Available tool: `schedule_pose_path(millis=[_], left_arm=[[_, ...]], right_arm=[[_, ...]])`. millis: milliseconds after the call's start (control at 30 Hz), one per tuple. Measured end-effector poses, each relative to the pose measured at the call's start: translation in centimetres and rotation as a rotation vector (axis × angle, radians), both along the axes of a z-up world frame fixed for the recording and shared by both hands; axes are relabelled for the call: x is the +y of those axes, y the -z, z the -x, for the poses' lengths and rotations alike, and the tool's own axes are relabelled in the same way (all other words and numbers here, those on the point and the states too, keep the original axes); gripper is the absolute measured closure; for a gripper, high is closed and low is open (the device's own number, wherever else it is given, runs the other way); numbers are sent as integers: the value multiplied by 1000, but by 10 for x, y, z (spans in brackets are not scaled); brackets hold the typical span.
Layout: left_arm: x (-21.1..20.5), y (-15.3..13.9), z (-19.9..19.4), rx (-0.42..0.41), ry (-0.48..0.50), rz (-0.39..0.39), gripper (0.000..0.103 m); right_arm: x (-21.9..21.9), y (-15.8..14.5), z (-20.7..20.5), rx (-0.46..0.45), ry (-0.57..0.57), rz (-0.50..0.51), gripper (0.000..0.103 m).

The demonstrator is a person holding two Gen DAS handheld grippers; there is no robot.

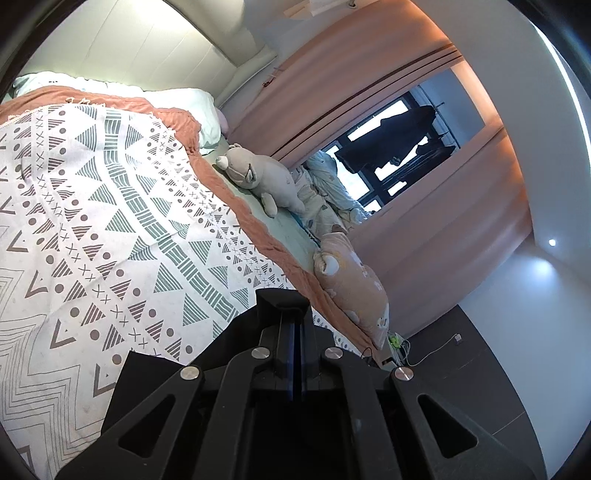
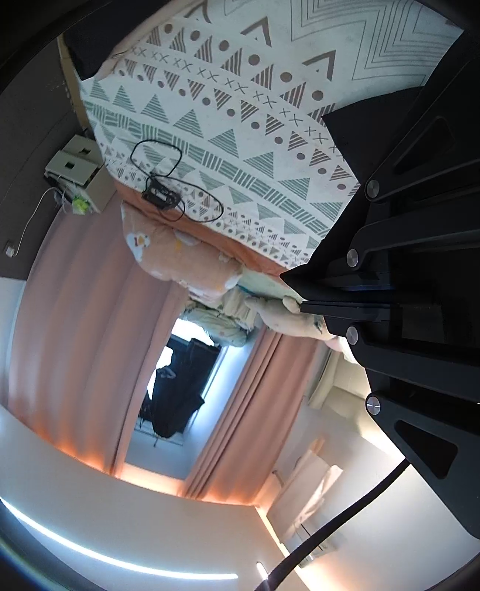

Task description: Fold large clothes

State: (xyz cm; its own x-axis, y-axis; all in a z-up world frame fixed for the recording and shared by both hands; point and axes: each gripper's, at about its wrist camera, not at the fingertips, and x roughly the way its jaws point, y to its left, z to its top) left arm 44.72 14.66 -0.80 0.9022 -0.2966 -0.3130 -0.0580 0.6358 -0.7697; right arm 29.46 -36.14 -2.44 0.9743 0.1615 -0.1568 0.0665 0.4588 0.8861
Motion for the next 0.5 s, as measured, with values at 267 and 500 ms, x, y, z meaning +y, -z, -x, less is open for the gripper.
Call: schedule_pose_path(millis=[267, 500], left_arm=[[-12, 61, -56, 147, -32, -2, 99], [-21, 127, -60, 191, -148, 101, 99]], right_arm=[[9, 25, -45, 156, 56, -32, 99], [21, 52, -79, 288, 21, 29, 99]])
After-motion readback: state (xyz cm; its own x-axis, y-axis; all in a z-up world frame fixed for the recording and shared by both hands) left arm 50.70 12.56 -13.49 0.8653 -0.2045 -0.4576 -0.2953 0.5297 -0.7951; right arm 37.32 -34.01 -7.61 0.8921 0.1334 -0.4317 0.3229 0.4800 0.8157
